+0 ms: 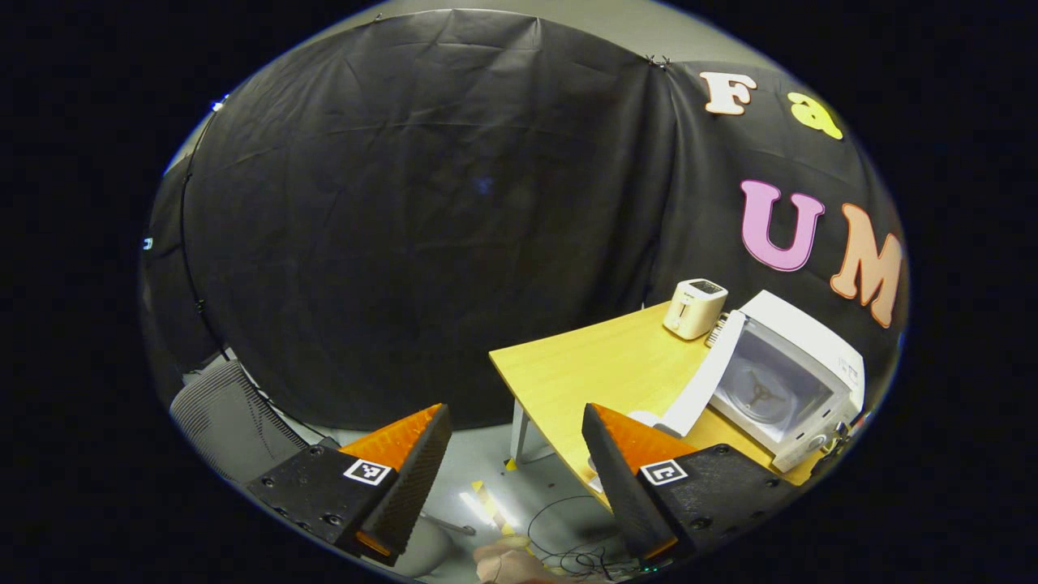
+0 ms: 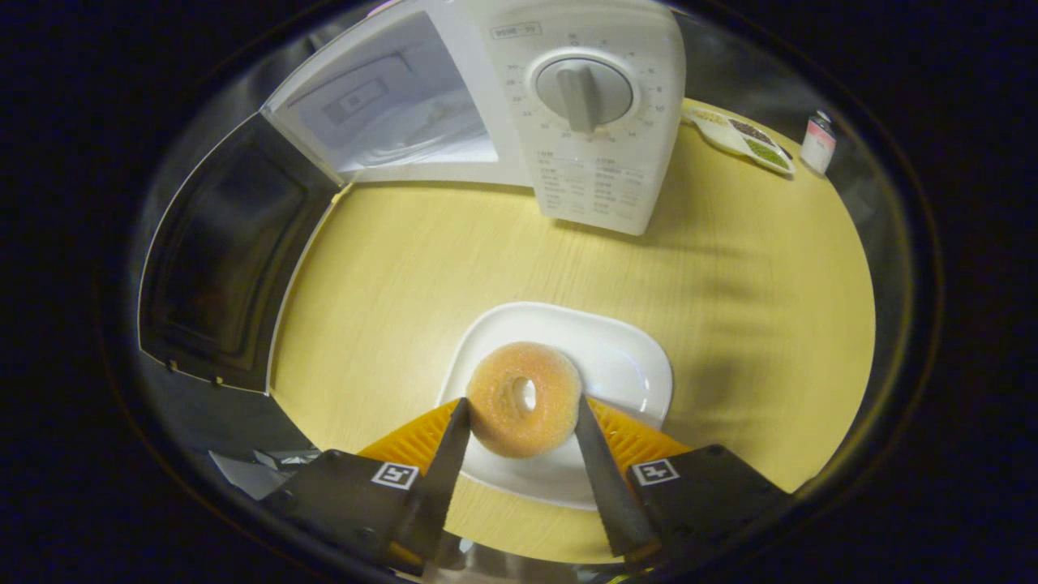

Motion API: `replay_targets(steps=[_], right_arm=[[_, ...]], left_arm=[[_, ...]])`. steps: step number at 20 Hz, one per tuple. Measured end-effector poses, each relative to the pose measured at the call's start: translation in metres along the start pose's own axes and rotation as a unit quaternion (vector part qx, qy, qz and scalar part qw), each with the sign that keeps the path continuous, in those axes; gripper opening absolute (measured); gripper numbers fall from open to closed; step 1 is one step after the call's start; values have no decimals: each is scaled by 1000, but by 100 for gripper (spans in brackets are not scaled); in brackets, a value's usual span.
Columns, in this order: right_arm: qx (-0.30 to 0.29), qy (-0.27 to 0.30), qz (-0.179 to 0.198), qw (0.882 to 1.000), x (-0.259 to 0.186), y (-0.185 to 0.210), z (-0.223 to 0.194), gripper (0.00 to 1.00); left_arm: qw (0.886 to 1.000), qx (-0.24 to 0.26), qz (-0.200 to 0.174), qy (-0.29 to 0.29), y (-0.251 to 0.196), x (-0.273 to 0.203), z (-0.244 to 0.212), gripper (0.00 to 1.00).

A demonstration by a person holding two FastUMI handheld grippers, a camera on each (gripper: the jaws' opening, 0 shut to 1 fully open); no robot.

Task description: Open the microwave oven with the left hand, put the food in, and close the microwave oven.

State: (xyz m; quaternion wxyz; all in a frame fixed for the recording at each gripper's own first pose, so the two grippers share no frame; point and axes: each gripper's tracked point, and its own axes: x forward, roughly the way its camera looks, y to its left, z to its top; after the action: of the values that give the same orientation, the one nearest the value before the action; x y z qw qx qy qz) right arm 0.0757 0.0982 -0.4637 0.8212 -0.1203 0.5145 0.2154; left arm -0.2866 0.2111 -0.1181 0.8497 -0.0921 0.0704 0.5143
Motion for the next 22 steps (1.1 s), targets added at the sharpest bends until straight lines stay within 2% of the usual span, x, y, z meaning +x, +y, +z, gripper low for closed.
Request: replay_targets(steps=[1,2,4,8,9,10,11,13,14,15,16,17,18,22], right_arm=[[-1,-5,-1,1000,-2,0,0,74],[2,-11,2,1000,-6,3,0,80],[16,-29,14,999,-19,14,5,79],[70,-70,22,995,-39,44,17,79],[86,-79,22,993,-44,54,21,74],[103,-90,27,990,-48,65,25,74],[121,-104,33,987,-52,77,32,79],[148,-130,35,980,-57,97,44,79],[160,-144,34,976,-59,106,52,74],[172,-159,35,972,-61,116,60,73],[186,-172,36,967,-61,125,68,79],[198,-181,37,963,-60,135,76,79],[209,-191,40,958,-61,147,87,73],[247,-239,53,938,-54,185,136,73]], left_arm=[[1000,5,-8,-4,-7,3,5,95],[1000,8,-15,-9,-13,7,10,95],[999,13,-37,-12,-29,20,17,92],[995,43,-90,-12,-56,70,36,95],[993,55,-106,-8,-60,82,37,95],[990,66,-123,-4,-66,95,40,96],[987,74,-139,-2,-73,108,42,96],[982,81,-173,6,-89,131,46,95],[978,83,-191,9,-97,140,48,95],[974,86,-209,11,-104,148,49,96],[970,91,-224,11,-110,156,51,95],[966,99,-237,7,-116,164,53,96],[962,108,-249,2,-122,171,56,95],[948,134,-287,-8,-142,190,60,95]])
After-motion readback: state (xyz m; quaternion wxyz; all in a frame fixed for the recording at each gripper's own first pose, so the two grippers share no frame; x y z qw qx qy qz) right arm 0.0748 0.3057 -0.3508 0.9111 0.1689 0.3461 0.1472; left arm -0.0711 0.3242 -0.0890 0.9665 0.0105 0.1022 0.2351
